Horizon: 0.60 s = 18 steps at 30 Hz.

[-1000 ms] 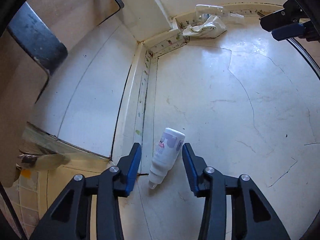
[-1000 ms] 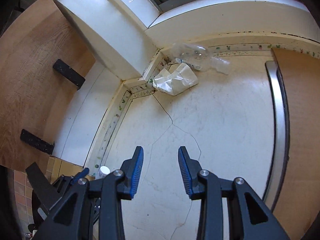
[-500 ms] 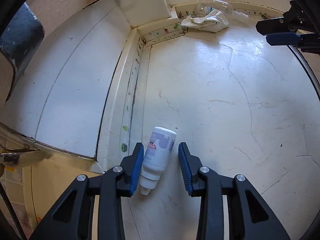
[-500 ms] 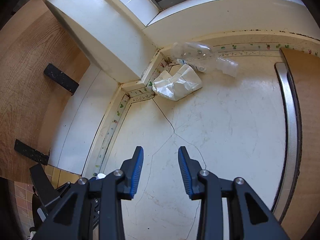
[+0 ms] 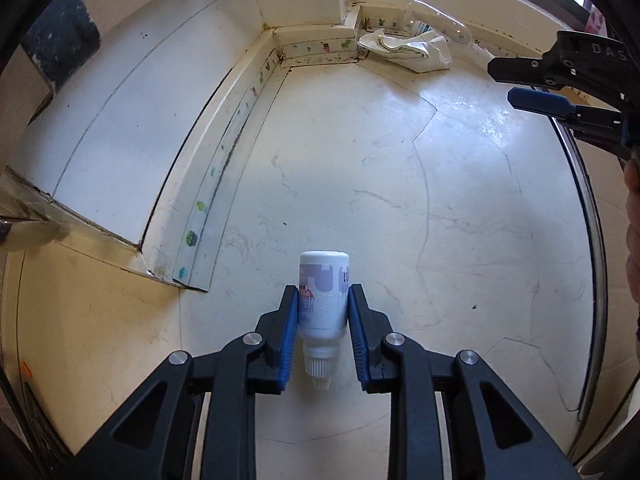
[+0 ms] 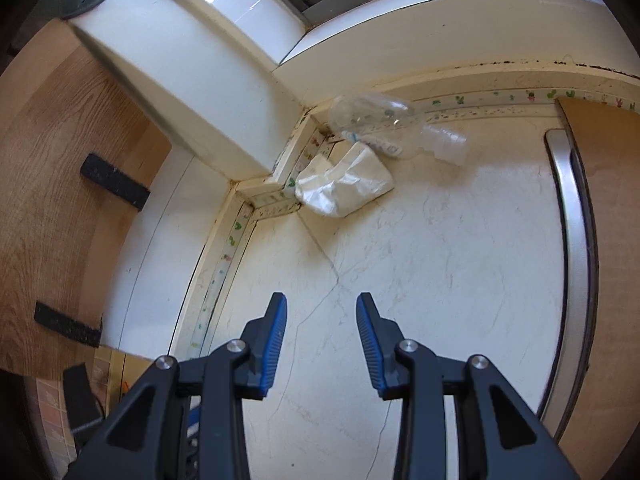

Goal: Collect trash
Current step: 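Grasp the small white bottle with left tool while right tool grasps white tissue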

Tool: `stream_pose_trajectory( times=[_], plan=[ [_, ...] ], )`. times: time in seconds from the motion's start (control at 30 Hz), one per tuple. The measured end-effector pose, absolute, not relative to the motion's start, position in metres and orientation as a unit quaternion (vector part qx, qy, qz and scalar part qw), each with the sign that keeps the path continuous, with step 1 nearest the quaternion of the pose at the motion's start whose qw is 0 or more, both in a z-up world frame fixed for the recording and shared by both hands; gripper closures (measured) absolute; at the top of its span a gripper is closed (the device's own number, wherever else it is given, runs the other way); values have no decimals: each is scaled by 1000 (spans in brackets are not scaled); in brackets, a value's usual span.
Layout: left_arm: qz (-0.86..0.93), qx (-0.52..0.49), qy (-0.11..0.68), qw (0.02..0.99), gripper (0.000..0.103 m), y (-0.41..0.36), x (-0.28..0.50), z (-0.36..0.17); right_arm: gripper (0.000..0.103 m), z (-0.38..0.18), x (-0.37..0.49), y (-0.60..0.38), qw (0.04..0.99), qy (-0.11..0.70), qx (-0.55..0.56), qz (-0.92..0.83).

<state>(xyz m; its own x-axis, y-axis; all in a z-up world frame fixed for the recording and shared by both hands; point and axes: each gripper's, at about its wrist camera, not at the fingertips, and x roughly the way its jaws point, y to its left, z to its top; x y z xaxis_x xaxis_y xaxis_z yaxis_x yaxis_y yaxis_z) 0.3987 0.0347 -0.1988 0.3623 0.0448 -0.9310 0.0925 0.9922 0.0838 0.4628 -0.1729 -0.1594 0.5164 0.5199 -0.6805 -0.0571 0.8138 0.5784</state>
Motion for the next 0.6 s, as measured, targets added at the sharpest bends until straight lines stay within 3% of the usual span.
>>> stream_pose_trajectory(
  times=[0.23,0.6],
  plan=[
    [19,74,530,845,81,2,402,-164,60,-158,494,-157,841,459,219,187],
    [74,118,458,878,81,-18,456,-121,59,-186,546,-171,784,475,372,146]
  ],
)
